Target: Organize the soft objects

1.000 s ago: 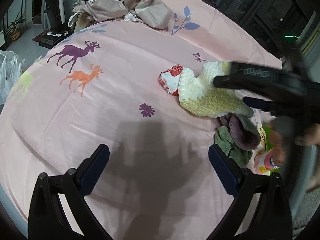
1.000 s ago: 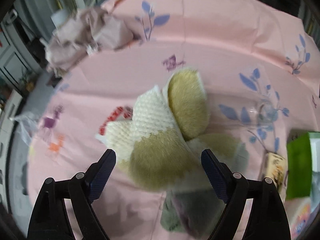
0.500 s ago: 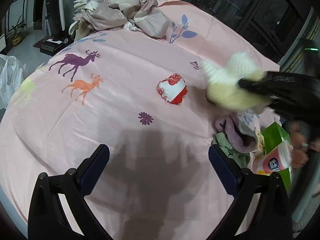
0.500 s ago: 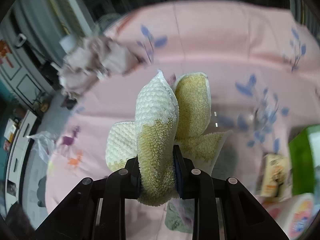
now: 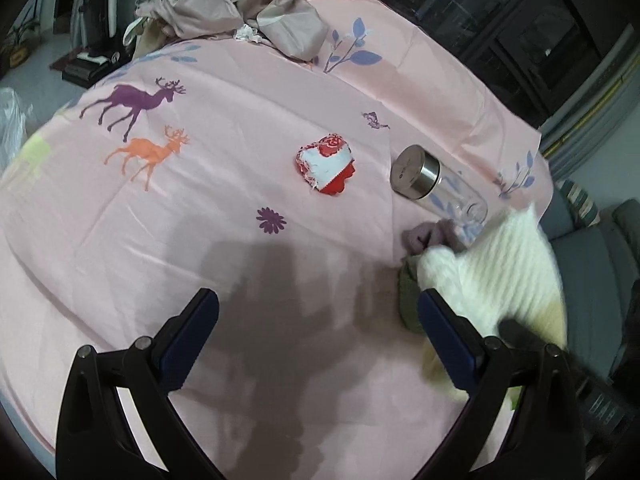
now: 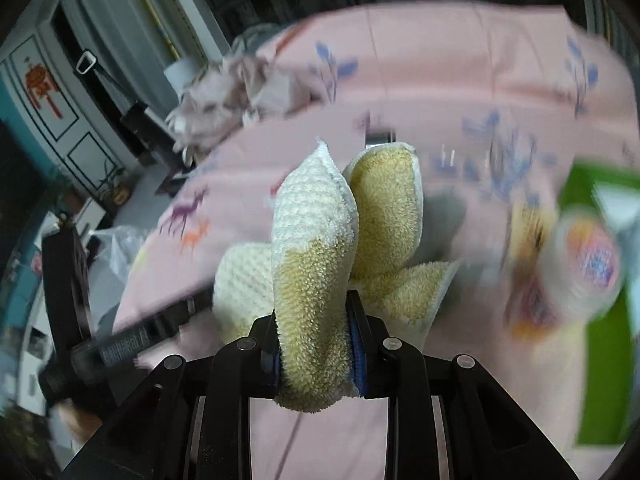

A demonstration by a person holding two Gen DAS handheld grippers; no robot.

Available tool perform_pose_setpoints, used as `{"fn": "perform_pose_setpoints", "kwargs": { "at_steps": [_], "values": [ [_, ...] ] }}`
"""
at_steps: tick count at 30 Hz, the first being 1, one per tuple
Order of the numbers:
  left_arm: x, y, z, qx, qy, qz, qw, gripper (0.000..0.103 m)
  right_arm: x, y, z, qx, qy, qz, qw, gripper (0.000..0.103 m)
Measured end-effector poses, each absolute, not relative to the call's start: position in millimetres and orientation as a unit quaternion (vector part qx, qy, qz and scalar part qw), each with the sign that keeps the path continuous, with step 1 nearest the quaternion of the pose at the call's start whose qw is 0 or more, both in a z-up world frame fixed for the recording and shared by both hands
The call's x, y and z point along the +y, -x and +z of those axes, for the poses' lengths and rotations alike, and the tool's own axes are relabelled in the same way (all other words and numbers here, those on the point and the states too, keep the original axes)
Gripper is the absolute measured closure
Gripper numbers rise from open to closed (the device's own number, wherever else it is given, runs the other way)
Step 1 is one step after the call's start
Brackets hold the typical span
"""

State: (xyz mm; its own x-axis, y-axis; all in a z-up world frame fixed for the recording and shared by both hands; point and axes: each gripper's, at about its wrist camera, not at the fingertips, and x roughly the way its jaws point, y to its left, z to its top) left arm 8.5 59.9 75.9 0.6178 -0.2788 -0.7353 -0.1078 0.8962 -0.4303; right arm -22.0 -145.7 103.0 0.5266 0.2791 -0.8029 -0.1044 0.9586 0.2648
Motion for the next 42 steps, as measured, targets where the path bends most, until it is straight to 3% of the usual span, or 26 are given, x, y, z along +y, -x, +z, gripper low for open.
{"fn": "perform_pose_setpoints", "kwargs": {
  "at_steps": [6, 8, 10, 12, 23, 26, 28, 30, 42],
  "values": [
    [44.0, -5.0, 72.2, 0.453, 0.200, -0.087, 0.865, 0.005, -155.1, 28.4, 54.3, 0.525, -0.090, 0.083, 0.842, 0.074],
    [35.7, -2.2, 70.9, 0.459, 0.189, -0.103, 0.862, 0.005, -156.6, 28.7, 48.4, 0.531, -0.086, 0.078, 0.839, 0.064],
    [28.0, -0.5, 70.0, 0.464, 0.179, -0.117, 0.860, 0.005, -161.1, 32.6, 46.5, 0.540, -0.088, 0.065, 0.835, 0.039],
    [21.7, 1.3, 69.1, 0.468, 0.170, -0.129, 0.857, 0.005, -170.4, 35.6, 48.7, 0.546, -0.104, 0.064, 0.829, 0.033],
    [-12.9, 16.8, 63.5, 0.494, 0.159, -0.218, 0.826, 0.013, -208.5, 60.8, 91.0, 0.484, -0.170, 0.068, 0.856, 0.032],
    [-26.4, 18.1, 58.6, 0.505, 0.144, -0.225, 0.821, 0.022, -207.6, 62.2, 94.7, 0.465, -0.180, 0.075, 0.863, 0.032],
    [-35.2, 18.7, 53.7, 0.509, 0.130, -0.222, 0.821, 0.023, -206.5, 60.2, 95.0, 0.460, -0.186, 0.075, 0.865, 0.049],
    [-40.4, 17.2, 50.4, 0.507, 0.127, -0.219, 0.824, 0.024, -205.0, 57.6, 92.4, 0.461, -0.191, 0.079, 0.863, 0.057],
    [-53.0, 15.2, 38.9, 0.502, 0.108, -0.205, 0.833, 0.027, -200.7, 36.0, 46.8, 0.526, -0.195, 0.074, 0.824, 0.058]
  ]
}}
